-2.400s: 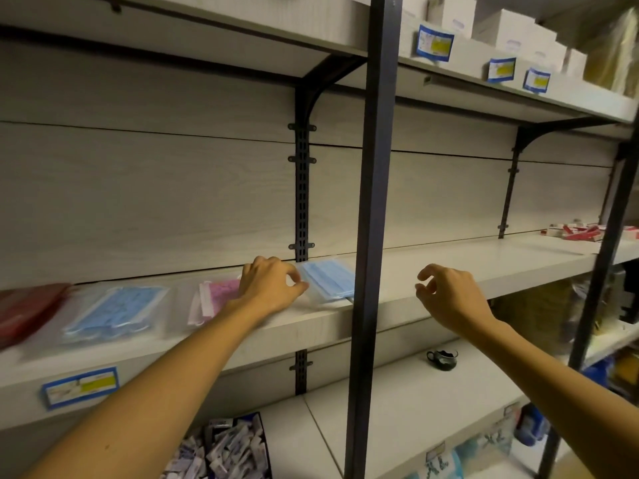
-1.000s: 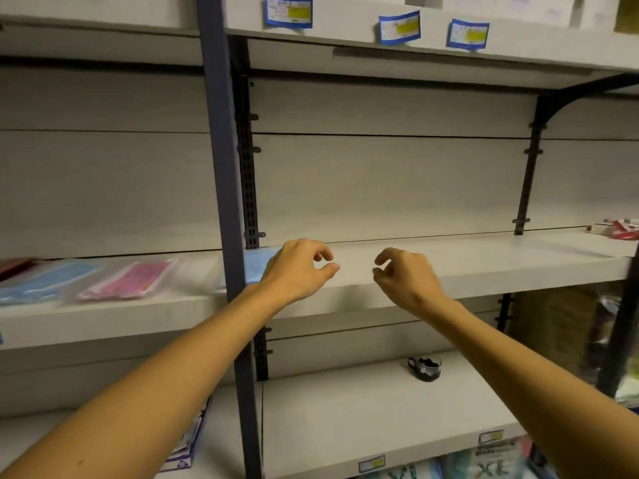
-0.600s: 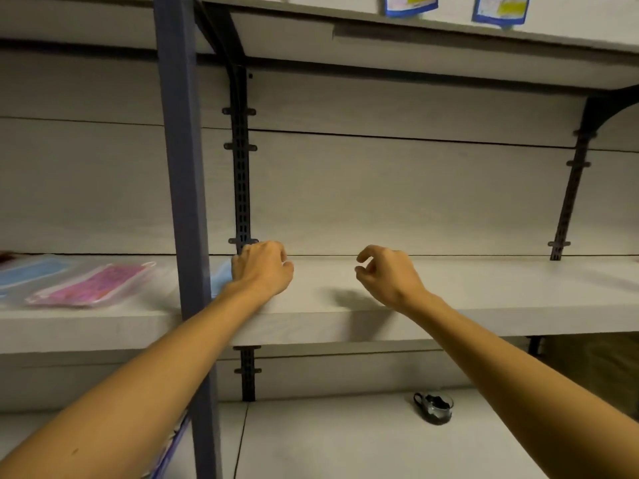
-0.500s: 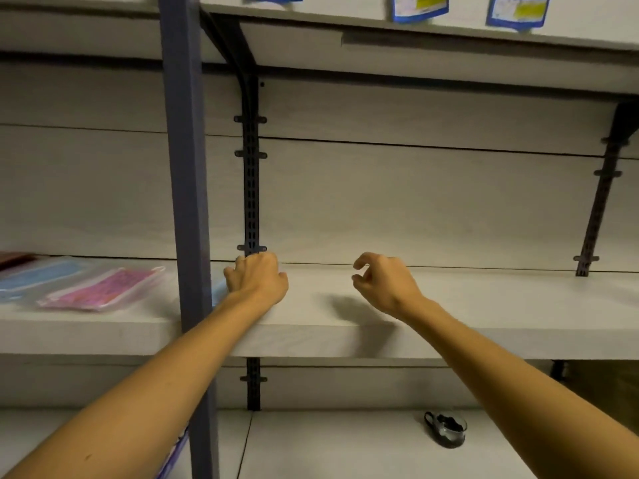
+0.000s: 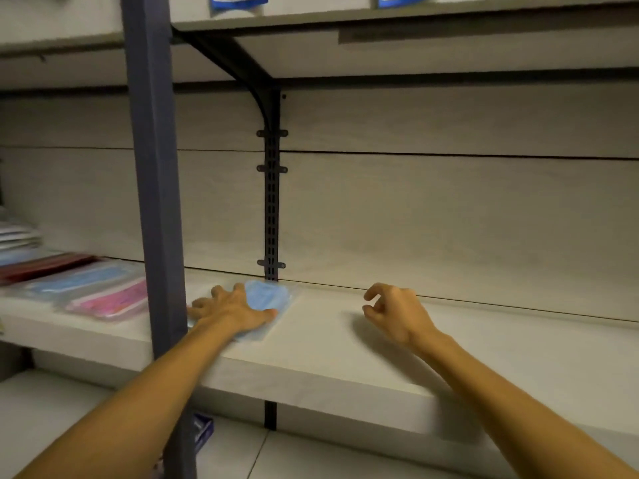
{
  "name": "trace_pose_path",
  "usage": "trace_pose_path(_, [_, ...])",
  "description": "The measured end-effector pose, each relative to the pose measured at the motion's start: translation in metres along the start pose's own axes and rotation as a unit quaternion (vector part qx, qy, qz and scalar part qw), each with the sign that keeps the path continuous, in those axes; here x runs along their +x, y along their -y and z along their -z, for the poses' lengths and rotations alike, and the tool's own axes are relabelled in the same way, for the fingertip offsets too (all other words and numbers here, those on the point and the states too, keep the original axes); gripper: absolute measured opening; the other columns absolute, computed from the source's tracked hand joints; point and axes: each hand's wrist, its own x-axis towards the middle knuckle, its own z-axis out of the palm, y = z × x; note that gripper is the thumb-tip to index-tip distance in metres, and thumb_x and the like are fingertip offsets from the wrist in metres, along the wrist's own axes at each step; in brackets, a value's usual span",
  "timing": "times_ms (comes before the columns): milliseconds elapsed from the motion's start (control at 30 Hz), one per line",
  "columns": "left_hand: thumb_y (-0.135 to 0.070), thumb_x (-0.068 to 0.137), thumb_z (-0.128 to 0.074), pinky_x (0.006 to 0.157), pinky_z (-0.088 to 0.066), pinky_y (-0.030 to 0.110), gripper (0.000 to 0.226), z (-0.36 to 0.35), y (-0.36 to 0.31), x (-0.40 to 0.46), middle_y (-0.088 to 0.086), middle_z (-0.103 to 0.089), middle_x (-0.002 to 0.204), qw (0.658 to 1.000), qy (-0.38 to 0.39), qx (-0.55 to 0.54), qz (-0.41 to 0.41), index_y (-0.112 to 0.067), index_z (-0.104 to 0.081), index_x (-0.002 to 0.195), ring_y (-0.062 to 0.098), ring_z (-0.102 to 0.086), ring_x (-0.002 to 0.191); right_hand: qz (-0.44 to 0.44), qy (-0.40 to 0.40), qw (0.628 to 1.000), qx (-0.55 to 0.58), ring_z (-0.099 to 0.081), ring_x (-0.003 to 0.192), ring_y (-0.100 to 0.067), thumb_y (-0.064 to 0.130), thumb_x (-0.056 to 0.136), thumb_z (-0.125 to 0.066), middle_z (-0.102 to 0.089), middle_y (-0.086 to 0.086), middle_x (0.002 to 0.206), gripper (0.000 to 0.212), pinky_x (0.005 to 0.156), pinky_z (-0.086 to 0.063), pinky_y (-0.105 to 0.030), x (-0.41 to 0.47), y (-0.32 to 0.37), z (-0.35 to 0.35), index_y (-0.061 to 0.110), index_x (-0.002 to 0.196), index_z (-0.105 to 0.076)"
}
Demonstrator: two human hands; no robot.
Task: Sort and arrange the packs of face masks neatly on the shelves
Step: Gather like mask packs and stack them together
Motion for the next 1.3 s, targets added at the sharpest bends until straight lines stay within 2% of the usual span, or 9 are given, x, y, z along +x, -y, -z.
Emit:
trace_pose_path(167, [-0.088,0.071,-0.033,0.105,-0.03,0.049,0.095,-0.003,-0.005,0.005,0.011,-0.031,0.149,1.0,0.003,0.0,-0.007,-0.032,-0.025,0.147,0.038,-0.034,0.132,-0.014,0.011,0.999,0.033,-0.059,0.088,-0.019,0.029,0.087,-0.058,-0.066,0.008,0.081,0.02,0.075,-0.049,-0.031,0.008,-0.024,-0.007,0.024,0.106,-0.062])
trace_pose_path(333, [-0.051,0.097,-0.031,0.106,-0.027,0.045,0.042,-0.007,-0.022,0.002,0.01,-0.035,0.144,0.996,-0.055,-0.071,-0.027,-0.04,-0.05,0.132,0.034,-0.034,0.129,-0.036,0.004,0.996,0.077,-0.06,0.082,-0.018,0.029,0.086,-0.059,-0.064,0.01,0.075,0.012,0.073,-0.047,-0.029,0.009,-0.034,-0.01,0.026,0.097,-0.063])
trace_pose_path(433, [-0.036,0.094,-0.044,0.101,-0.033,0.039,0.033,-0.007,-0.025,0.002,0.013,-0.038,0.137,0.993,-0.051,-0.107,-0.026,-0.037,-0.055,0.126,0.034,-0.034,0.125,-0.036,0.009,0.997,0.068,-0.059,0.084,-0.019,0.031,0.087,-0.058,-0.064,0.01,0.076,0.01,0.071,-0.045,-0.029,0.008,-0.037,-0.01,0.028,0.096,-0.061])
trace_pose_path(600, [-0.062,0.075,-0.064,0.101,-0.038,0.04,0.08,0.001,-0.02,0.012,0.008,-0.043,0.139,0.996,0.003,-0.087,0.021,-0.021,-0.036,0.138,0.031,-0.042,0.124,-0.038,0.006,0.998,0.055,-0.058,0.088,-0.019,0.03,0.088,-0.057,-0.064,0.009,0.081,0.015,0.073,-0.046,-0.03,0.007,-0.035,-0.009,0.026,0.102,-0.062])
trace_pose_path(700, [-0.056,0.067,-0.077,0.104,-0.039,0.043,0.1,0.006,-0.024,0.013,0.009,-0.041,0.143,0.992,0.021,-0.123,0.02,-0.012,-0.027,0.143,0.032,-0.043,0.127,-0.036,0.006,0.998,0.048,-0.058,0.088,-0.019,0.029,0.088,-0.056,-0.063,0.01,0.08,0.016,0.075,-0.047,-0.03,0.009,-0.034,-0.009,0.025,0.103,-0.062])
trace_pose_path(1000, [-0.032,0.068,-0.085,0.098,-0.045,0.033,0.083,0.014,-0.031,0.009,0.009,-0.049,0.133,0.967,0.107,-0.229,-0.013,-0.002,-0.041,0.132,0.026,-0.051,0.12,-0.039,-0.002,0.998,0.042,-0.058,0.083,-0.018,0.029,0.087,-0.057,-0.06,0.015,0.073,0.013,0.073,-0.047,-0.031,0.011,-0.035,-0.009,0.026,0.099,-0.062])
trace_pose_path(1133, [-0.016,0.073,-0.081,0.092,-0.049,0.034,0.049,0.009,-0.033,0.009,0.004,-0.06,0.118,0.941,0.107,-0.31,-0.076,-0.009,-0.053,0.113,0.023,-0.058,0.103,-0.052,-0.01,0.998,0.043,-0.059,0.081,-0.017,0.029,0.086,-0.058,-0.061,0.015,0.073,0.011,0.072,-0.048,-0.031,0.009,-0.035,-0.007,0.027,0.096,-0.063])
trace_pose_path(1233, [-0.026,0.068,-0.08,0.096,-0.049,0.041,0.07,0.001,-0.036,0.004,0.003,-0.057,0.128,0.918,0.083,-0.365,-0.129,-0.016,-0.05,0.13,0.025,-0.057,0.112,-0.056,-0.014,0.997,0.047,-0.058,0.073,-0.012,0.033,0.087,-0.059,-0.063,0.014,0.065,0.01,0.068,-0.047,-0.029,0.008,-0.034,-0.007,0.026,0.094,-0.063])
trace_pose_path(1300, [-0.026,0.075,-0.077,0.093,-0.051,0.039,0.066,-0.005,-0.04,-0.001,0.0,-0.056,0.127,0.891,0.058,-0.422,-0.16,-0.019,-0.046,0.132,0.023,-0.057,0.112,-0.066,-0.025,0.994,0.079,-0.057,0.068,-0.008,0.04,0.088,-0.06,-0.063,0.012,0.058,0.017,0.063,-0.046,-0.027,0.008,-0.03,-0.004,0.025,0.092,-0.062])
